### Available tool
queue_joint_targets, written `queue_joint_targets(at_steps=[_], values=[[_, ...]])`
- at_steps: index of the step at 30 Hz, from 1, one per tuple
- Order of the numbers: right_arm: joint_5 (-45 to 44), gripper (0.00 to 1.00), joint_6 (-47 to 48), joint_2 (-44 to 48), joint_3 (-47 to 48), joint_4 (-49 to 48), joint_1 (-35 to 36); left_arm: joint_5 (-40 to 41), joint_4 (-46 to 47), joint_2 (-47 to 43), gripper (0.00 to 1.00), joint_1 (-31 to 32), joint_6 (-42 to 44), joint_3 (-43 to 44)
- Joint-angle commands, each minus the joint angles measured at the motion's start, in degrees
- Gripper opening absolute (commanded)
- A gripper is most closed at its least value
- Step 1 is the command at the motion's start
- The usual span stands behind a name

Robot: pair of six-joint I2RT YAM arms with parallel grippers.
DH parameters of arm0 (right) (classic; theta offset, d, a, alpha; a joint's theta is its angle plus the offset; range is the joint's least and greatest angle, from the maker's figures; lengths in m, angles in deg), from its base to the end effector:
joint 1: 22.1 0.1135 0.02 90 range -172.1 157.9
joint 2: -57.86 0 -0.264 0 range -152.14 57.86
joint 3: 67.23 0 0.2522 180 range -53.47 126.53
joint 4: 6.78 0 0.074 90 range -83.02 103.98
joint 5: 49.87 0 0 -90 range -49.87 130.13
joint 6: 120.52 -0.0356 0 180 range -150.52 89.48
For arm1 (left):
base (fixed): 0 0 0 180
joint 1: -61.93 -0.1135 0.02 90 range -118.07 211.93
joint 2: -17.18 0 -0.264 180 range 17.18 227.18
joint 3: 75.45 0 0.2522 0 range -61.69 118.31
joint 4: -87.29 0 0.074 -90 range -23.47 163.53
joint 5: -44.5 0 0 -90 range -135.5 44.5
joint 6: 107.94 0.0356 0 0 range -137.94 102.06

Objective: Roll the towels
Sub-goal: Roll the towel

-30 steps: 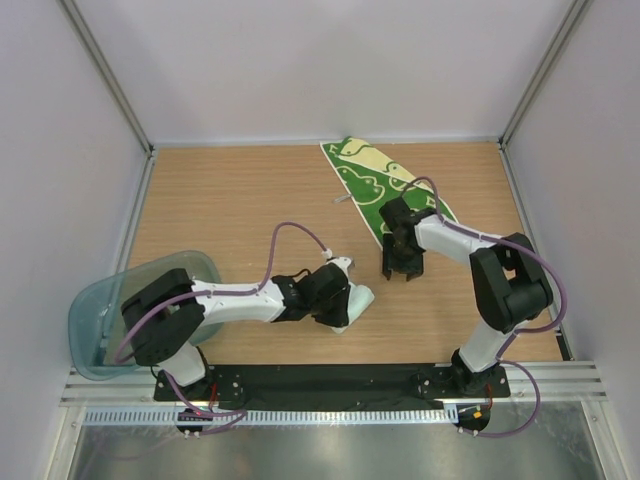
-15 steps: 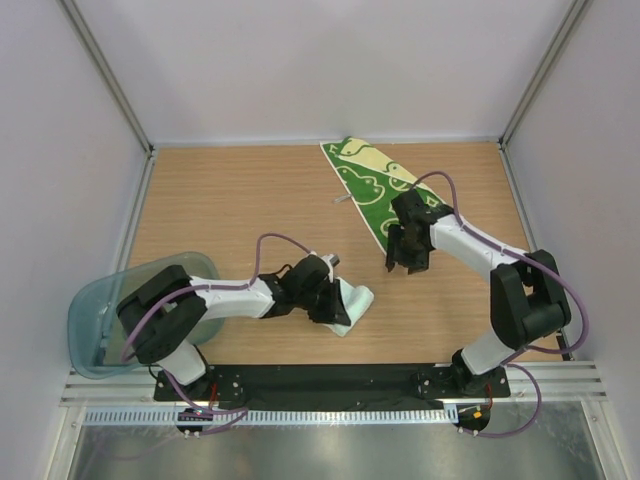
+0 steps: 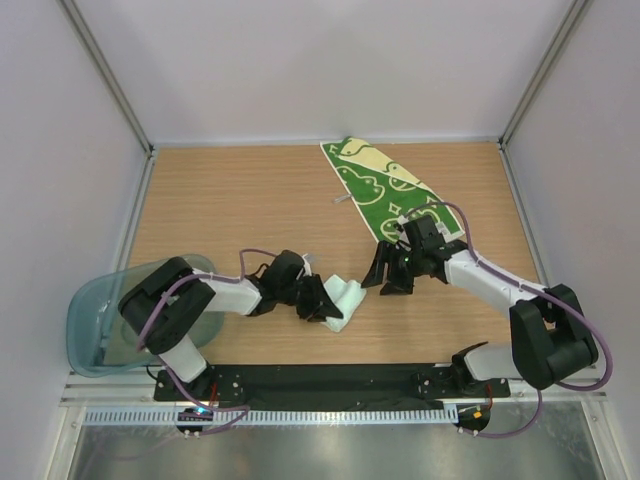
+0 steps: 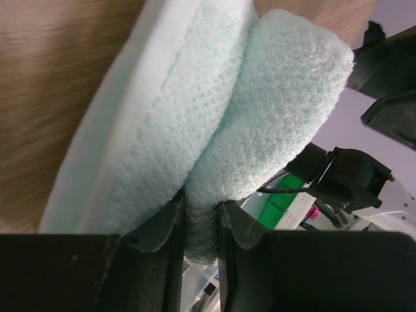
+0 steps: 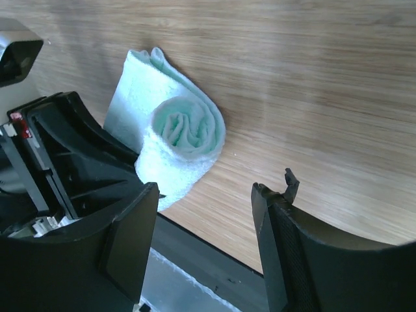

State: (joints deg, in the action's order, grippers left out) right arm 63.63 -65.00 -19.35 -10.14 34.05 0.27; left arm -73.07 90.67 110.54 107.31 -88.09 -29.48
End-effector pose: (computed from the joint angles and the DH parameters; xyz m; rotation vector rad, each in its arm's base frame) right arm 0.2259 0.1083 0.1910 0.1435 2.7664 0.8471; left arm 0.1864 -0.2124 0.1181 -0.3134 2.7763 -1.3612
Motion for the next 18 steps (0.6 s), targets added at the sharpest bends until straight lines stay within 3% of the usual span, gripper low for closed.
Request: queue_joint_targets(at_steps=[1,18], values=[[6.5,0.66,-5.3,1.3,-4.1,-10.4,0.2,-2.3,-2.1,3.8,0.00,-2.3,-3.2,-0.9],[5.3,0.66,-11.3,-6.7,-14.0,-33.8,5.8,-5.0,-0.8,9.5,0.00,-4.9,-4.8,-0.9]])
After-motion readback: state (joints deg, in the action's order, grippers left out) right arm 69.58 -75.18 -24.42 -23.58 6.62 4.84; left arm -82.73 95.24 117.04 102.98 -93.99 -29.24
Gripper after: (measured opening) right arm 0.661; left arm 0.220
